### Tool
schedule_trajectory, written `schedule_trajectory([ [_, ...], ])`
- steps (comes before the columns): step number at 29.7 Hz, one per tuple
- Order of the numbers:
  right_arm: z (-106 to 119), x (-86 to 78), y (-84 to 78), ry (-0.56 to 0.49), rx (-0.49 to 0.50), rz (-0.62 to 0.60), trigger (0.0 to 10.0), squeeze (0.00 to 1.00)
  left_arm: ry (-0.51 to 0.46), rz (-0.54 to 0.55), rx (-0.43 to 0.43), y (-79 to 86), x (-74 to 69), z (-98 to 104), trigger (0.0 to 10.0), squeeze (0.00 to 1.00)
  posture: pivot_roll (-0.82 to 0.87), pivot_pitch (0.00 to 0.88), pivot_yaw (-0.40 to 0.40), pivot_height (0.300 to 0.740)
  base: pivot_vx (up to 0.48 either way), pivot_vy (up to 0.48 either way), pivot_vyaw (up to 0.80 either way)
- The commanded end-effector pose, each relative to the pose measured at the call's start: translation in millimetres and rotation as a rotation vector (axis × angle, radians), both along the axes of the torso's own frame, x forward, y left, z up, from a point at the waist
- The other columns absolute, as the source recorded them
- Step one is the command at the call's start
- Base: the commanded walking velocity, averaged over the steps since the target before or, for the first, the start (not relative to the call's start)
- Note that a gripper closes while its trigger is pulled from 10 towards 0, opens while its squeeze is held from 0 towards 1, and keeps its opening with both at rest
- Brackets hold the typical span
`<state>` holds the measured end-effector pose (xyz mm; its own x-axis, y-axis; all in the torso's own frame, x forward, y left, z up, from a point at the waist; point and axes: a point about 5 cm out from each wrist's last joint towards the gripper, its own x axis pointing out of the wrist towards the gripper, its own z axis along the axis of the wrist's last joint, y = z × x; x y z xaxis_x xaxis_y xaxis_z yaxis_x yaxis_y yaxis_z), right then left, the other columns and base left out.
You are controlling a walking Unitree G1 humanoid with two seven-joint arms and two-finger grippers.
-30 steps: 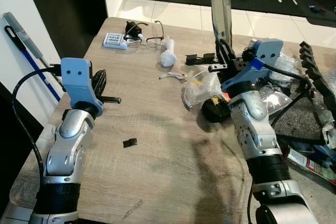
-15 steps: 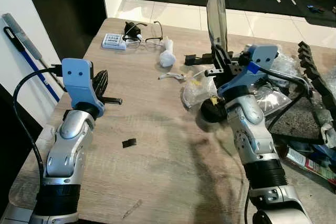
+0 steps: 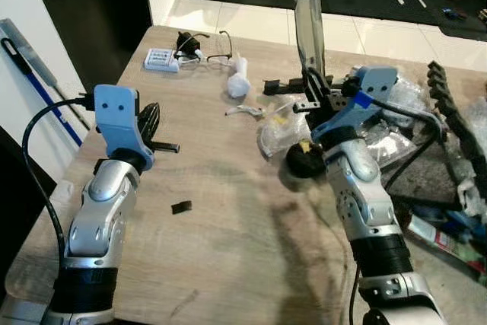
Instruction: Picking trash to rubbish bin
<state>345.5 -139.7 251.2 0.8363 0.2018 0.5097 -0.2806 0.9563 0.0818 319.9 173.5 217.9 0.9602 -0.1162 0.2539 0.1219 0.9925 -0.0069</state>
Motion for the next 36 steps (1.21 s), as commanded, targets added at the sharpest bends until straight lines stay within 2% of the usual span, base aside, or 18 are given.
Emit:
schedule_trajectory([
  [1,-2.5,-1.5,-7.0,0.010,0.012,-0.020,10.0,0.00,0.017,-0.009,-0.005,-2.1,-2.0,-3.6,10.0,0.00,0.00,0.193,-0.020,0.740,0.000,0.000,0.00],
  [22,-2.2,-1.7,-7.0,0.022,0.009,-0.017,10.0,0.00,0.029,-0.036,0.020,-4.0,-3.7,-7.1,10.0,0.00,0.00,0.199,-0.024,0.740,0.000,0.000,0.00],
  [36,-5.2,-2.7,-2.6,0.034,0.022,-0.002,10.0,0.00,0.044,-0.032,-0.025,-5.2,-6.7,-11.0,10.0,0.00,0.00,0.201,-0.027,0.740,0.000,0.000,0.00],
])
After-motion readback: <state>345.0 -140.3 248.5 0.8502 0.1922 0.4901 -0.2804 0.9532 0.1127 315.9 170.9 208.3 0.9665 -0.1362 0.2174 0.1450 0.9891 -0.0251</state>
